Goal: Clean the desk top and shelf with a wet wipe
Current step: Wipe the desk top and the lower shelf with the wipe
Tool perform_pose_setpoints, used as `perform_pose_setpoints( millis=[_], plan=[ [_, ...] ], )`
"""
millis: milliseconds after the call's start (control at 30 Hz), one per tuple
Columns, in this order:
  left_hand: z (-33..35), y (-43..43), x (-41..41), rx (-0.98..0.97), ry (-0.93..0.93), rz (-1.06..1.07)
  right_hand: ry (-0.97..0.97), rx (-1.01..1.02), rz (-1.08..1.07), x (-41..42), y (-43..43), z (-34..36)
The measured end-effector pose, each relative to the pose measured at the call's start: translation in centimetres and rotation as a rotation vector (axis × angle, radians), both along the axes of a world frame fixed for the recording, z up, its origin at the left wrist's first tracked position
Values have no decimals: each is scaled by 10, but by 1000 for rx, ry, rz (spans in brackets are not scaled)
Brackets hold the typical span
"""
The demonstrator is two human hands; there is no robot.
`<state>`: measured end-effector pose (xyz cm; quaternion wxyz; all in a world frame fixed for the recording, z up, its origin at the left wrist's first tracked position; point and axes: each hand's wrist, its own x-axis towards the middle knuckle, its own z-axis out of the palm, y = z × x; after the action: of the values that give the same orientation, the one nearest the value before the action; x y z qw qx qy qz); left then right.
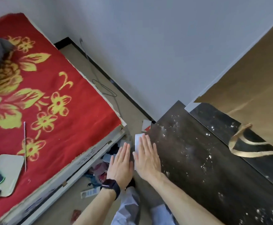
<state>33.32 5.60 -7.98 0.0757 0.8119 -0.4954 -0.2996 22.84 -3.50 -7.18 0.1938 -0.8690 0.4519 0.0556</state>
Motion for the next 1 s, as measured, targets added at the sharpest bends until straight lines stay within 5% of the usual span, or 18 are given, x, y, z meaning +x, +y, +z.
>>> perform_pose_setpoints(
  millis=[133,367,633,867,1000],
  plan=[
    [-24,9,14,52,-199,-313,78,-13,88,-23,18,-33],
    [-30,10,16,93,-197,-406,180,-43,-300,-157,59,-27],
    [-13,5,22,79,-261,-457,56,-63,159,-23,-25,-36],
    [-12,2,22,99,-193,-422,224,-18,-387,-110,-51,-33],
    [-5,-1,23,85,-179,-405,117,40,-103,-60,9,-19]
  ],
)
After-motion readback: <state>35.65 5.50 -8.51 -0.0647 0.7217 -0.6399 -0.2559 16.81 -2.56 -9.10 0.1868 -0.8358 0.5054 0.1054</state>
